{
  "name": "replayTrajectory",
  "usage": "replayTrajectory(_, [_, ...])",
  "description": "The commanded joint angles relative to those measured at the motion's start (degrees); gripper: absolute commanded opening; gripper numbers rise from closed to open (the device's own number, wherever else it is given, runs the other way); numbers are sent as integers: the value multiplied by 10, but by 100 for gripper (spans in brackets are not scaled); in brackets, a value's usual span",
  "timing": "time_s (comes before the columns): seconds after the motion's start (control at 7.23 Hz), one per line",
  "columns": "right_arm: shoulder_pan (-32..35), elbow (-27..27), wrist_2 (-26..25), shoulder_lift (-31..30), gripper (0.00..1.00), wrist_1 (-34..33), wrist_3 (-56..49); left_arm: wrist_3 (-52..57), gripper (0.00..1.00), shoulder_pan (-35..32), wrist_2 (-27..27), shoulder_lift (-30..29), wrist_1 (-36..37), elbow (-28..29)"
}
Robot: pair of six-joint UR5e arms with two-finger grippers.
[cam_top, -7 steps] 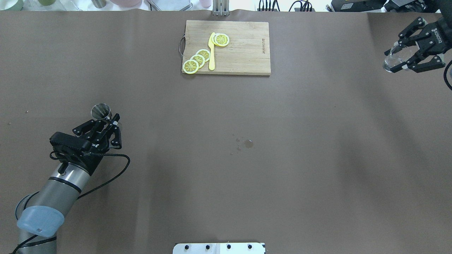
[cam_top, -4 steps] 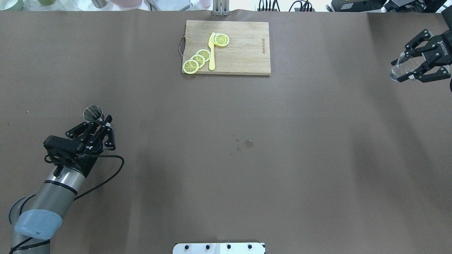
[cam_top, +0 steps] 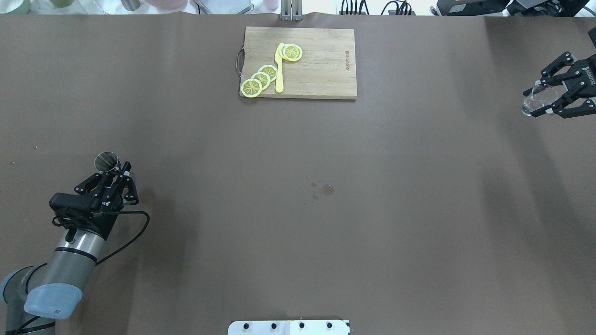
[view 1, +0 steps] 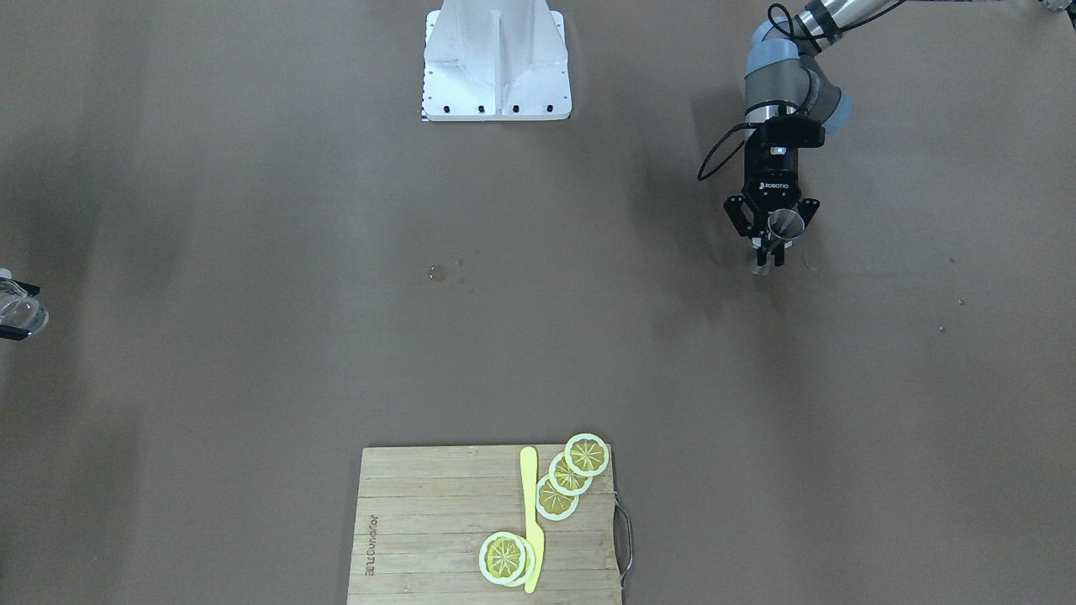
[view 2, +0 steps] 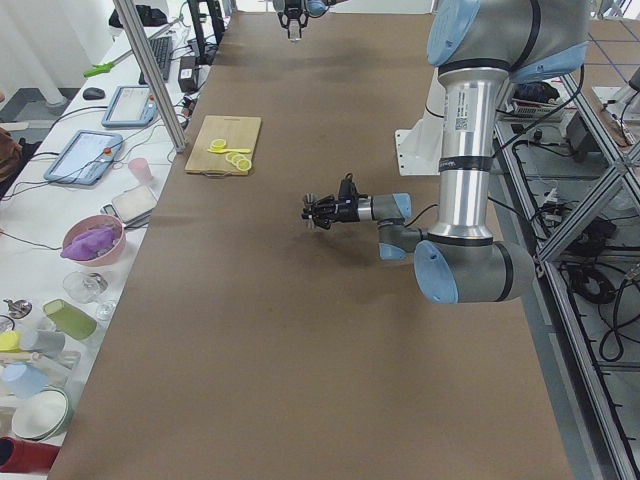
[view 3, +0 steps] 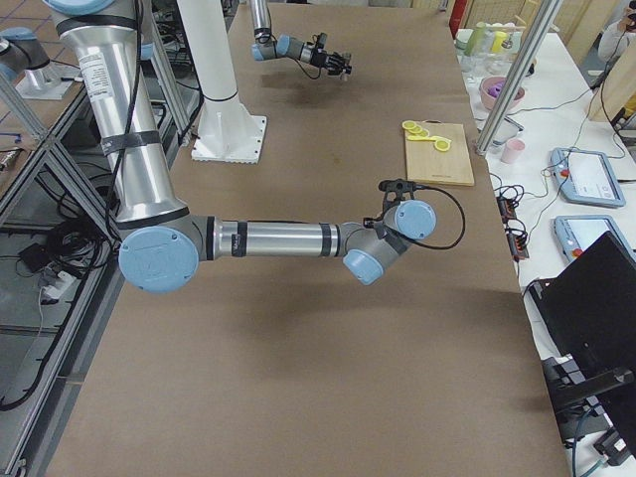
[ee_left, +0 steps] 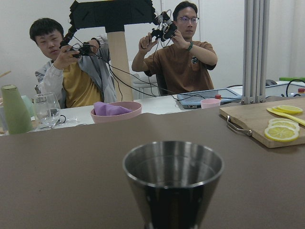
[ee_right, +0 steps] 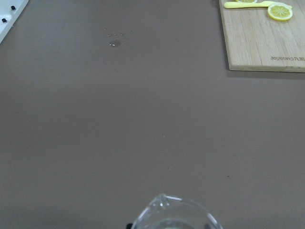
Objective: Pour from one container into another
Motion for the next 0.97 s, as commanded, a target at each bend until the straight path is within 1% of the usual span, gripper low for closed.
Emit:
replayTrajectory(0.0, [1,-13,1,2,0,1,7,-7,0,1,8,0,-4,4])
replayTrajectory(0.14, [3,-13,0,2,0,1,23,-7,0,3,19,-2,-3,5])
replayTrajectory(0.55, [17,-28,-6,5,0,2,25,-28,0,24,27,3,-4,8])
replayTrajectory(0.69, [22,-28,-6,2,0,2,27,-31,0,29,28,3,-3,8])
replayTrajectory(0.83, [23,-22,-6,1,0,2,51,-43,0,30,27,4,-1,8])
